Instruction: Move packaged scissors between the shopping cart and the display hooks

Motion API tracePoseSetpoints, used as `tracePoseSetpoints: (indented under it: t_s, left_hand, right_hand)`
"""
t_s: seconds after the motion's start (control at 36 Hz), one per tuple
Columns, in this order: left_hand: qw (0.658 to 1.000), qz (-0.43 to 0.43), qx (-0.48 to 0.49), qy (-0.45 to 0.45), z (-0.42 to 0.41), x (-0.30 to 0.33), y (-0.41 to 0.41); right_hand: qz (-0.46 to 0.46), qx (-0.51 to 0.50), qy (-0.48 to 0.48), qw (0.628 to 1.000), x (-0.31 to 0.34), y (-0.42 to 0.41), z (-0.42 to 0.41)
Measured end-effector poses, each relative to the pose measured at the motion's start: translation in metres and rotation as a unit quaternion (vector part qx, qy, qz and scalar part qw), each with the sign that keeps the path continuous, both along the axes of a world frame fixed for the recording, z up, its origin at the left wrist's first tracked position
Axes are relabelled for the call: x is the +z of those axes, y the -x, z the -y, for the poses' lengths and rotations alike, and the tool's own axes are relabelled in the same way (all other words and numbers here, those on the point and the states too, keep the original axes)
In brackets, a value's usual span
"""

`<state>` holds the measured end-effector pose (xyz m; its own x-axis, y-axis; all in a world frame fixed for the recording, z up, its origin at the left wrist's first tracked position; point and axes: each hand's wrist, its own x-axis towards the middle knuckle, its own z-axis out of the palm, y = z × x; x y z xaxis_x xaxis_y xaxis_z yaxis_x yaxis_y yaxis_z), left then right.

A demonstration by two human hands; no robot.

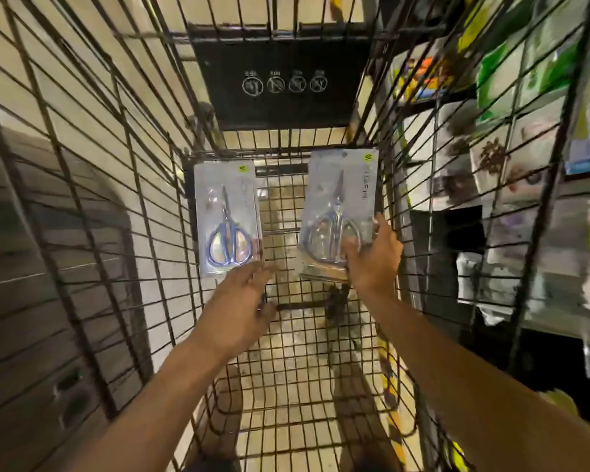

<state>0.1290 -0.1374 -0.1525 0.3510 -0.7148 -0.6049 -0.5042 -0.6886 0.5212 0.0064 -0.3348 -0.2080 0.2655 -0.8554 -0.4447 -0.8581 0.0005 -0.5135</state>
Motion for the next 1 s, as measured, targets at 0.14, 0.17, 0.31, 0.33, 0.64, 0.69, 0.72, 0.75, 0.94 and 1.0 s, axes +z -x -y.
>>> tracePoseSetpoints:
  t_s: [0.14, 0.17, 0.31, 0.33, 0.64, 0.69, 0.72, 0.75, 0.94, 1.0]
  left_hand:
    - [1.0, -0.013, 0.016, -0.001, 0.002, 0.003, -0.003]
    - [1.0, -0.016, 0.019, -0.001, 0.001, 0.004, -0.004]
    - [1.0, -0.023, 0.021, 0.003, 0.002, 0.01, -0.006]
    - [0.999, -0.025, 0.021, 0.005, 0.002, 0.011, -0.007]
    - [0.949, -0.192, 0.242, 0.06, 0.018, 0.02, 0.002]
    - [0.919, -0.243, 0.297, 0.085, 0.024, 0.025, 0.005]
    - [0.903, -0.267, 0.323, 0.099, 0.027, 0.029, 0.007]
    - [0.888, -0.28, 0.347, 0.113, 0.029, 0.032, 0.009]
    - [0.824, -0.276, 0.472, 0.149, 0.017, 0.038, 0.006]
    - [0.826, -0.261, 0.474, 0.16, 0.012, 0.043, 0.003]
  right_hand:
    - [0.08, -0.07, -0.023, 0.994, 0.001, -0.001, -0.011]
    - [0.09, -0.078, -0.03, 0.992, 0.002, -0.001, -0.011]
    - [0.133, -0.1, -0.089, 0.982, 0.015, 0.008, -0.012]
    - [0.143, -0.101, -0.108, 0.979, 0.017, 0.013, -0.013]
    - [0.276, -0.113, -0.275, 0.914, 0.079, 0.051, -0.04]
    - [0.295, -0.111, -0.31, 0.897, 0.087, 0.047, -0.05]
    - [0.301, -0.119, -0.326, 0.888, 0.09, 0.044, -0.054]
    - [0.301, -0.124, -0.337, 0.883, 0.09, 0.042, -0.058]
    - [0.266, -0.04, -0.341, 0.901, 0.087, 0.033, -0.068]
    - [0.258, -0.027, -0.287, 0.922, 0.084, 0.031, -0.06]
